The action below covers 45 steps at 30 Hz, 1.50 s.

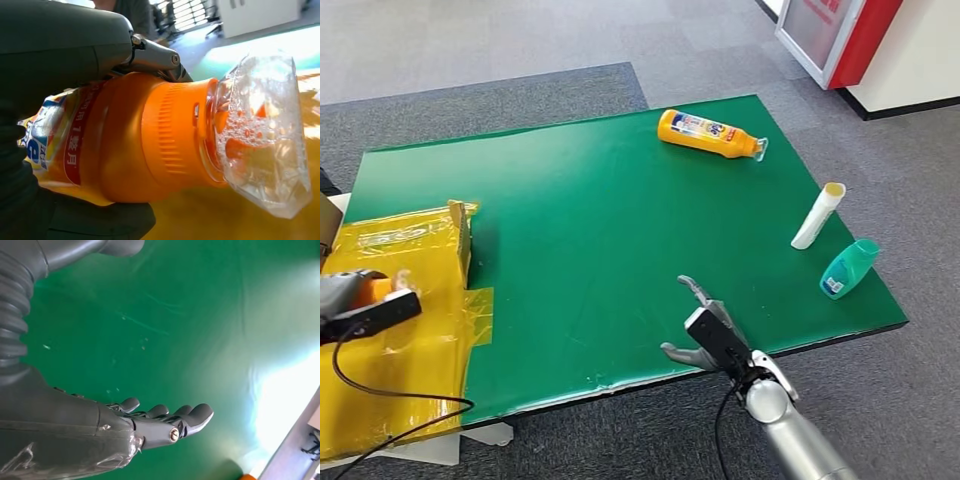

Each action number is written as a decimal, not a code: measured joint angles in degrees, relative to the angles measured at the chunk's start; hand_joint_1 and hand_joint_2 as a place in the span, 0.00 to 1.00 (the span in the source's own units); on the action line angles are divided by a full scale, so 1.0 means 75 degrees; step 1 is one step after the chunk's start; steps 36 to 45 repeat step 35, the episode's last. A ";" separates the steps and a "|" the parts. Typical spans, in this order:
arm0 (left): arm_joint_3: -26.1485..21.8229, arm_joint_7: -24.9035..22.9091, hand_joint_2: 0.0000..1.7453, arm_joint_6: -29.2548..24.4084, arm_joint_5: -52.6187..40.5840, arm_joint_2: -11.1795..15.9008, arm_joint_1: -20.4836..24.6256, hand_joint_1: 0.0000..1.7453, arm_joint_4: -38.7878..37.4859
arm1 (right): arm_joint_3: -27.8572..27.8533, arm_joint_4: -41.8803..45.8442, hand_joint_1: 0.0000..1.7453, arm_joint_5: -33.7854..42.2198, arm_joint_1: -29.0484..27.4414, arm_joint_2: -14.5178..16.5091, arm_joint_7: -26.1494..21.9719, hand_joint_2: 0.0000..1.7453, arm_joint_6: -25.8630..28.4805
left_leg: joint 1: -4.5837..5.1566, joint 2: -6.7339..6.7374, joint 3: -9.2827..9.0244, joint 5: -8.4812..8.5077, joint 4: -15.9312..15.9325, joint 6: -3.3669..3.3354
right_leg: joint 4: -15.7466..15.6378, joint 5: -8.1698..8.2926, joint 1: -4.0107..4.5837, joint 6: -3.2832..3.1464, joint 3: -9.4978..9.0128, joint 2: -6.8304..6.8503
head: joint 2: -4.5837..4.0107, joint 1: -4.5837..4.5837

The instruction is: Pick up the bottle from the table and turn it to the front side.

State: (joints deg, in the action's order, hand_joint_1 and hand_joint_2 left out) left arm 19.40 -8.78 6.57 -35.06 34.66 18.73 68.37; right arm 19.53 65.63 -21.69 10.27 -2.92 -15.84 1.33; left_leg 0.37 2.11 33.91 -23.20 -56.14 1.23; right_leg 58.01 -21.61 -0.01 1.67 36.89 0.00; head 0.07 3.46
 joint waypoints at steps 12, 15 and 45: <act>-0.0569 0.0723 1.00 -0.0127 0.0102 -0.1268 -0.0828 1.00 0.0924 | -0.0018 0.0022 0.00 -0.0124 -0.0191 0.0052 -0.0024 1.00 0.0071 | -0.0001 -0.0015 0.0004 0.0009 0.0000 -0.0007 | 0.0000 0.0014 -0.0004 0.0002 -0.0006 0.0016 | 0.0000 0.0000; -0.0576 0.0750 1.00 -0.0127 0.0114 -0.1387 -0.0830 1.00 0.0997 | -0.0017 0.0022 0.00 -0.0128 -0.0191 0.0052 -0.0025 1.00 0.0071 | -0.0001 -0.0015 0.0004 0.0018 0.0000 -0.0007 | 0.0000 0.0021 -0.0003 0.0002 -0.0006 0.0016 | 0.0000 0.0000; -0.0866 0.0700 1.00 -0.0626 0.0206 -0.1849 -0.1223 0.00 0.1093 | -0.0047 0.0071 0.00 -0.0134 -0.0352 0.0110 0.0011 1.00 0.0110 | -0.0002 -0.0013 0.0012 0.0025 0.0000 -0.0009 | 0.0000 0.0035 -0.0001 0.0002 0.0005 0.0013 | 0.0000 0.0000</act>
